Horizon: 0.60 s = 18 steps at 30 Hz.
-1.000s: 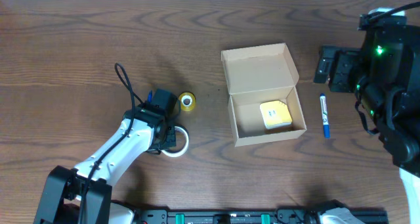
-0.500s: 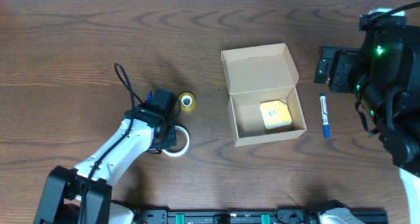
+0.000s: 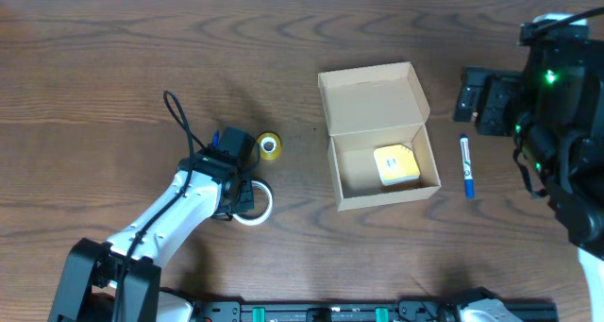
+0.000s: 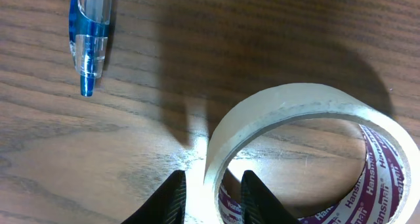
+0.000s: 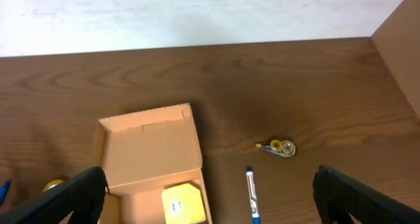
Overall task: Pack container
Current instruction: 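Lower the left gripper onto the white tape roll rim and grasp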
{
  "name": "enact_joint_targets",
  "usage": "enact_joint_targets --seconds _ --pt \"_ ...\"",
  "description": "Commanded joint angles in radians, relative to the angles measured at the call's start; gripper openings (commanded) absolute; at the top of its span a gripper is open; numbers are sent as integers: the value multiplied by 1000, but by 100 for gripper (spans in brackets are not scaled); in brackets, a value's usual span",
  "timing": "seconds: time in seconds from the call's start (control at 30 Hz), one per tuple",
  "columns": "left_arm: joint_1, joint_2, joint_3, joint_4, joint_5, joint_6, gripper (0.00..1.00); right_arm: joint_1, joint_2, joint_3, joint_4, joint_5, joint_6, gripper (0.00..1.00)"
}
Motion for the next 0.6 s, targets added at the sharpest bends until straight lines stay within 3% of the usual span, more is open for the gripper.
enact_joint_targets --seconds 0.0,0.33,0.57 --pt "-1 9 -6 7 -18 -8 29 -7 -18 16 -4 11 -12 99" --pt "-1 47 -8 26 -18 -8 27 -7 -29 16 -5 11 -19 99" --pt "-1 54 -8 29 -26 -8 18 -7 -29 16 -9 10 -19 99"
